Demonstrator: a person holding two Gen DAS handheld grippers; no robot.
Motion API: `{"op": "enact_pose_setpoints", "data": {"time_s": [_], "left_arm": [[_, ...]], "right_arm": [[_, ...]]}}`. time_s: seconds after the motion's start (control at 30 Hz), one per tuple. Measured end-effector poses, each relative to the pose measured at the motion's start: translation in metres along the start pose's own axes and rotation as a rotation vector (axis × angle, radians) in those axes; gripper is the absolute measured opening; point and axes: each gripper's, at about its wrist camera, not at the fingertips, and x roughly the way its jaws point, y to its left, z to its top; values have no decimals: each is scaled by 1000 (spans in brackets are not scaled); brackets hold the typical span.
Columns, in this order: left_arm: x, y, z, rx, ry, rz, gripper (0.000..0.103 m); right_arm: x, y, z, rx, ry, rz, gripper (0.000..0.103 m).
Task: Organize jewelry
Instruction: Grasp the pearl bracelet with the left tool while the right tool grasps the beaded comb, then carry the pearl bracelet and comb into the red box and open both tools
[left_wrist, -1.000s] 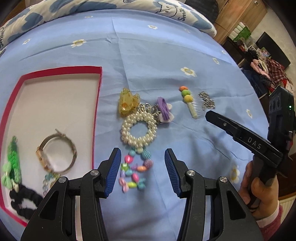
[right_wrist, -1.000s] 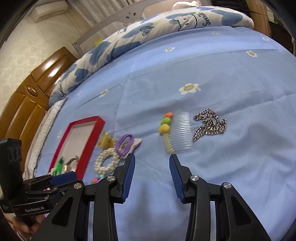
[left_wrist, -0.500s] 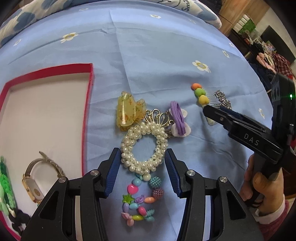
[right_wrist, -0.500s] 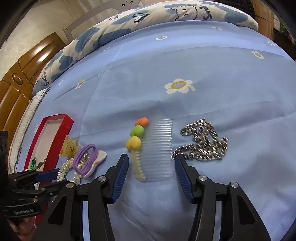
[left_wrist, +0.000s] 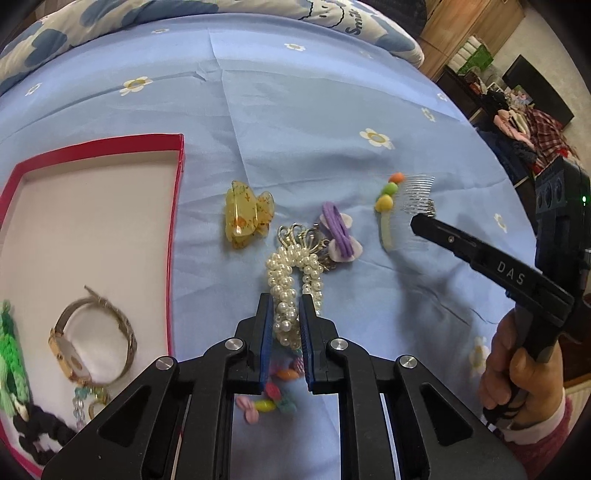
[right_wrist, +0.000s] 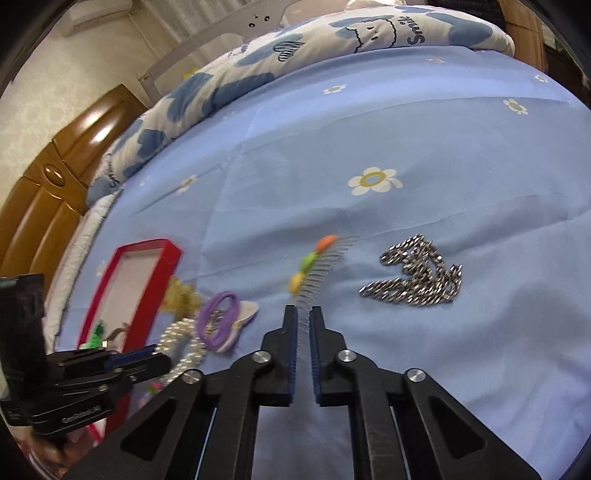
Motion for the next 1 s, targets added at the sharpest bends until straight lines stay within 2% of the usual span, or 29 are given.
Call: {"op": "enact_pose_setpoints", "data": {"time_s": [0.57,1.0], "left_arm": [[-71,4,-30,-31,-114,-51,12],[-115,27,-40,-85,-203,-38,12]], "right_arm": [[-36,33,-38,74,-12,162,1],[-51,84,-48,4,-27,228,1]]}}
